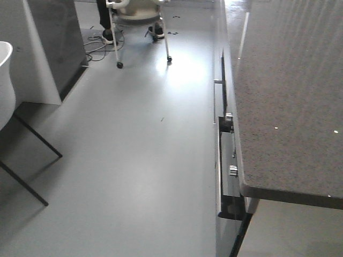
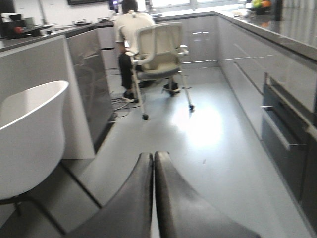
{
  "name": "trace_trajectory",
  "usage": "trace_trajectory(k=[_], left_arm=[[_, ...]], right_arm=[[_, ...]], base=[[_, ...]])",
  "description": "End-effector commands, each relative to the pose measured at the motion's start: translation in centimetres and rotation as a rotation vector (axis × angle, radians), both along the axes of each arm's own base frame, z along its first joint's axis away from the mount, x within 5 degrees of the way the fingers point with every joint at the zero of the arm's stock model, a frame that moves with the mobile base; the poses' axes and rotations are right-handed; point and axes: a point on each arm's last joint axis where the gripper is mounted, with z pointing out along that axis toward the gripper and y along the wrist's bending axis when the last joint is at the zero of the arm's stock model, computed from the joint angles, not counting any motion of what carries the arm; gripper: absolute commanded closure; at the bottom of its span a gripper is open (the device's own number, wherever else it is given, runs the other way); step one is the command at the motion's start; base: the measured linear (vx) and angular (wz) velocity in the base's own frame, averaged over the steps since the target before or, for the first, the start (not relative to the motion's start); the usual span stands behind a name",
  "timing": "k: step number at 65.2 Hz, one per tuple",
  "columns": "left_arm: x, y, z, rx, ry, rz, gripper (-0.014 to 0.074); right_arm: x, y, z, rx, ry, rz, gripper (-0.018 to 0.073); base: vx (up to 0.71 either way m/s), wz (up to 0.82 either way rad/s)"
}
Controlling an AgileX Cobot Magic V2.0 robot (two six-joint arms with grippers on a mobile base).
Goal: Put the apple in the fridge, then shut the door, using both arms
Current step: 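Drive past the white chair toward the open refrigerator, holding apple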
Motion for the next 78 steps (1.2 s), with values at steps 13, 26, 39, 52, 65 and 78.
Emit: trace_trajectory(k=[13,26,39,52,65,78], left_arm=[[-0.16,-0.12,1.34,-0.012,-0.106,-0.013,0.0602],[-0.16,-0.12,1.34,-0.012,-0.106,-0.013,0.0602],[-0.16,-0.12,1.34,-0.012,-0.106,-0.013,0.0602],[-0.16,-0.12,1.34,-0.012,-0.106,-0.013,0.0602],[-0.16,-0.12,1.34,-0.012,-0.106,-0.013,0.0602],[-0.16,-0.12,1.34,-0.012,-0.106,-0.013,0.0602]], right_arm=[[0.07,-0.05,1.16,0.022,-0.093,-0.011,0.0426],[0.07,-0.05,1.16,0.022,-0.093,-0.011,0.0426],[0.07,-0.05,1.16,0.022,-0.093,-0.011,0.0426],[0.07,-0.05,1.16,0.022,-0.093,-0.011,0.0426],[0.07,-0.05,1.16,0.022,-0.093,-0.011,0.0426],[0.07,-0.05,1.16,0.022,-0.093,-0.011,0.0426]], base=[[-0.03,0.50],[-0.04,0.53],[-0.03,0.49],[-0.03,0.42],[-0.02,0.34],[-0.01,0.32]])
